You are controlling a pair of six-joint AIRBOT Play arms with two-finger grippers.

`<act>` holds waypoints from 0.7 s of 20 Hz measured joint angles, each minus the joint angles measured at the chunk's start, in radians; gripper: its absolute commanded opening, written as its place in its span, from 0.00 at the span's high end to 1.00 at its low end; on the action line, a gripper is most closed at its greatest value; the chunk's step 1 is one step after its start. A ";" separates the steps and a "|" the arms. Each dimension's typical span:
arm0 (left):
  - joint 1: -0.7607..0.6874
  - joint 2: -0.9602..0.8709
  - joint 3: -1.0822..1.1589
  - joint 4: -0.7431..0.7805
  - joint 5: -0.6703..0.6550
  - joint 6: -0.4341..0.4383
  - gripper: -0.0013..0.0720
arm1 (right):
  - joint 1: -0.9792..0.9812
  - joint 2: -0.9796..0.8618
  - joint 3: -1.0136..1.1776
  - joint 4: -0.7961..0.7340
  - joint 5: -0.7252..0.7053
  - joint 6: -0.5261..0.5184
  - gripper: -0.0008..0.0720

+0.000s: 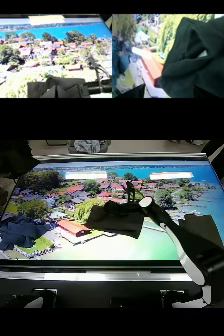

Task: Fold the shirts.

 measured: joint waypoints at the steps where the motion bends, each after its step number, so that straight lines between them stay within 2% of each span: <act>1: 0.001 -0.001 -0.011 0.001 0.000 0.001 0.94 | -0.040 0.018 0.000 -0.034 0.038 -0.014 0.02; 4: 0.003 -0.003 -0.042 0.000 0.000 0.011 0.94 | -0.188 0.075 0.000 -0.230 0.180 -0.002 0.04; 7: 0.003 -0.004 -0.063 0.001 0.003 0.015 0.94 | -0.317 0.102 -0.033 -0.459 0.318 0.074 0.06; 9: 0.003 -0.005 -0.071 0.000 0.005 0.016 0.94 | -0.354 0.108 -0.103 -0.478 0.325 0.093 0.06; 11: 0.003 -0.006 -0.076 0.000 0.009 0.017 0.94 | -0.367 0.097 -0.181 -0.423 0.269 0.088 0.07; 14: 0.003 -0.006 -0.079 0.000 0.010 0.017 0.94 | -0.348 0.047 -0.250 -0.290 0.194 0.047 0.25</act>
